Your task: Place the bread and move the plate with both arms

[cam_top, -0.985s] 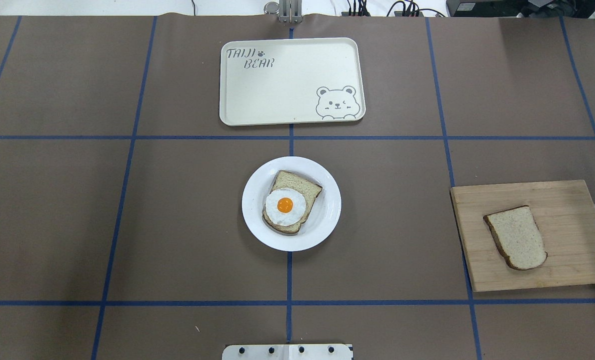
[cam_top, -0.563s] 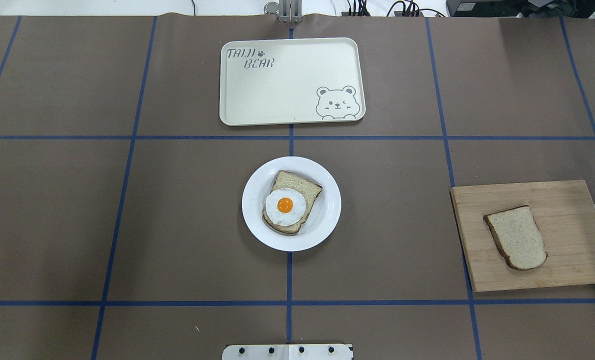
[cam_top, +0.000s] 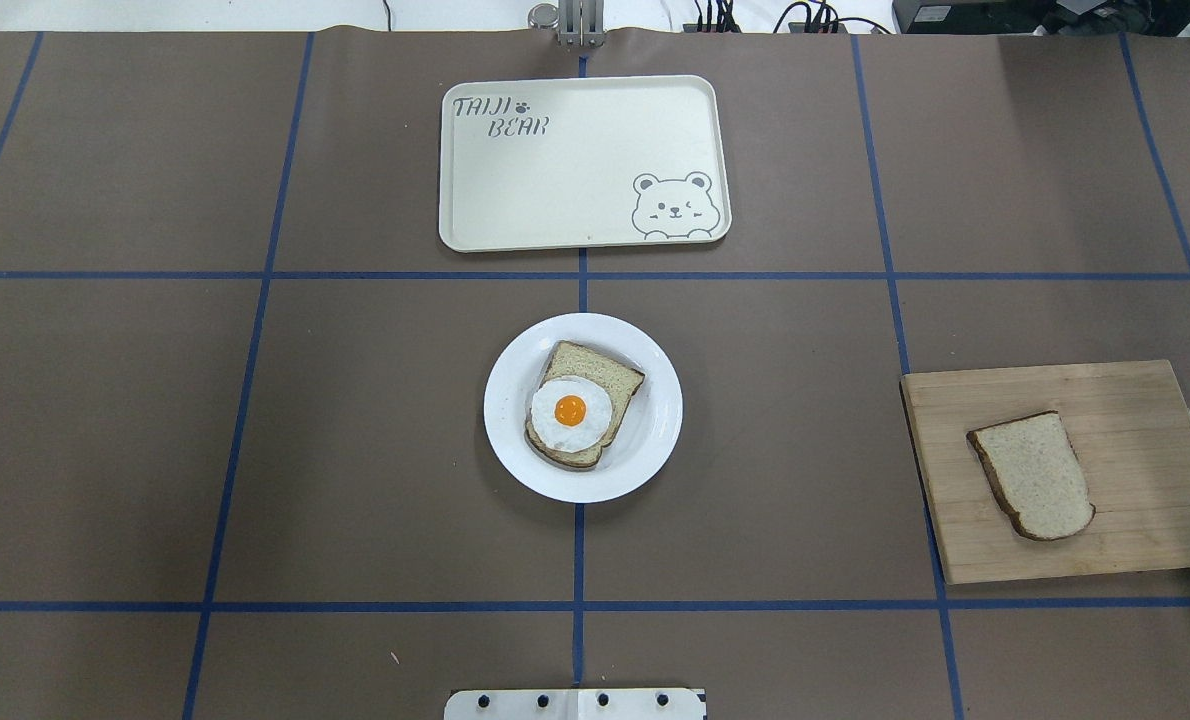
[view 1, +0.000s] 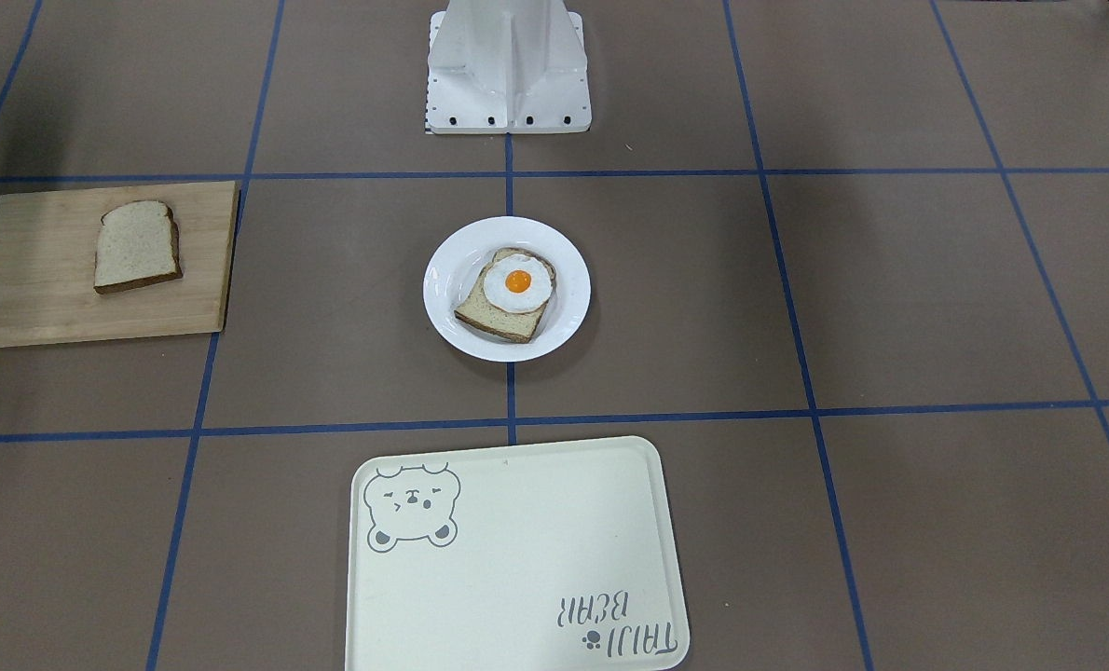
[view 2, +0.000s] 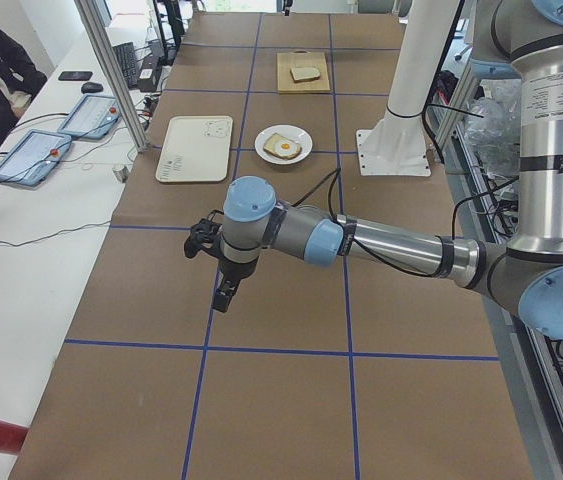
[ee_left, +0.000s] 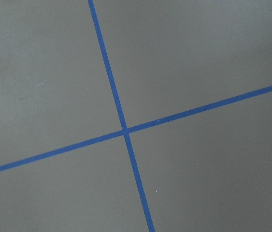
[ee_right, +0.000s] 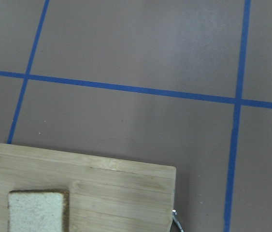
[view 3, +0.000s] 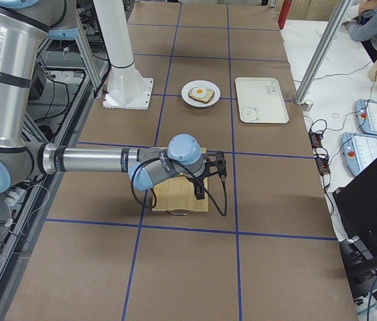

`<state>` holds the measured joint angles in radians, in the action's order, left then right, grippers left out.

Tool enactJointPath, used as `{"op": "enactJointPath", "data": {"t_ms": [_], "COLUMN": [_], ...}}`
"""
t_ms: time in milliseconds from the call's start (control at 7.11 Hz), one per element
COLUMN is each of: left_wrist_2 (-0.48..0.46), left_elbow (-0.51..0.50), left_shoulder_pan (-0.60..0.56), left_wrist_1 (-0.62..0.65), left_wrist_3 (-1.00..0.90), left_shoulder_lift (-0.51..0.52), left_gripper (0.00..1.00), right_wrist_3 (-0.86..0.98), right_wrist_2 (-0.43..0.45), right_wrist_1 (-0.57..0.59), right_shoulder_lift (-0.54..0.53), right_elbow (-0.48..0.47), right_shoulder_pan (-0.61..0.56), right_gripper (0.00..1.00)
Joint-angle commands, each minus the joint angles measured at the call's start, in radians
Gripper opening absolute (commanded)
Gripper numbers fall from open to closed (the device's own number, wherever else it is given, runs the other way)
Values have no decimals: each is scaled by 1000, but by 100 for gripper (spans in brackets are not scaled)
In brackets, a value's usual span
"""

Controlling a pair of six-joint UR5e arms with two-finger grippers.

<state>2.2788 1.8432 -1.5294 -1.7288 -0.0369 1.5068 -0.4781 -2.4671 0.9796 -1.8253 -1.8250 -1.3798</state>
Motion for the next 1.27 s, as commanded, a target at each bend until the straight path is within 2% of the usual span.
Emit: {"op": "enactJointPath", "data": {"t_ms": [0, 141, 281, 422, 563, 985, 1126], "left_wrist_2": [2, 2, 4, 4, 4, 4, 5], "left_elbow": [-22, -24, -24, -24, -24, -24, -22], "left_shoulder_pan": [0, 0, 0, 0, 0, 0, 0], "left_wrist_1": [-20, -20, -21, -21, -21, -21, -21], "left_wrist_3": [2, 2, 2, 2, 2, 2, 2], "left_shoulder_lift": [27, 24, 23, 23, 24, 27, 27], "left_gripper": [99, 99, 99, 99, 99, 99, 99], "right_wrist_3": [-377, -493, -639, -696, -697, -697, -695], "right_wrist_2": [200, 282, 425, 527, 551, 591, 608], "right_wrist_1": [-252, -318, -393, -416, -421, -421, -421], "right_shoulder_lift": [-29, -43, -45, -52, -80, -117, -118], "right_elbow": [3, 4, 4, 4, 4, 4, 4], "right_shoulder_pan": [251, 337, 476, 573, 606, 668, 685], "right_gripper": [98, 94, 89, 83, 73, 54, 52]}}
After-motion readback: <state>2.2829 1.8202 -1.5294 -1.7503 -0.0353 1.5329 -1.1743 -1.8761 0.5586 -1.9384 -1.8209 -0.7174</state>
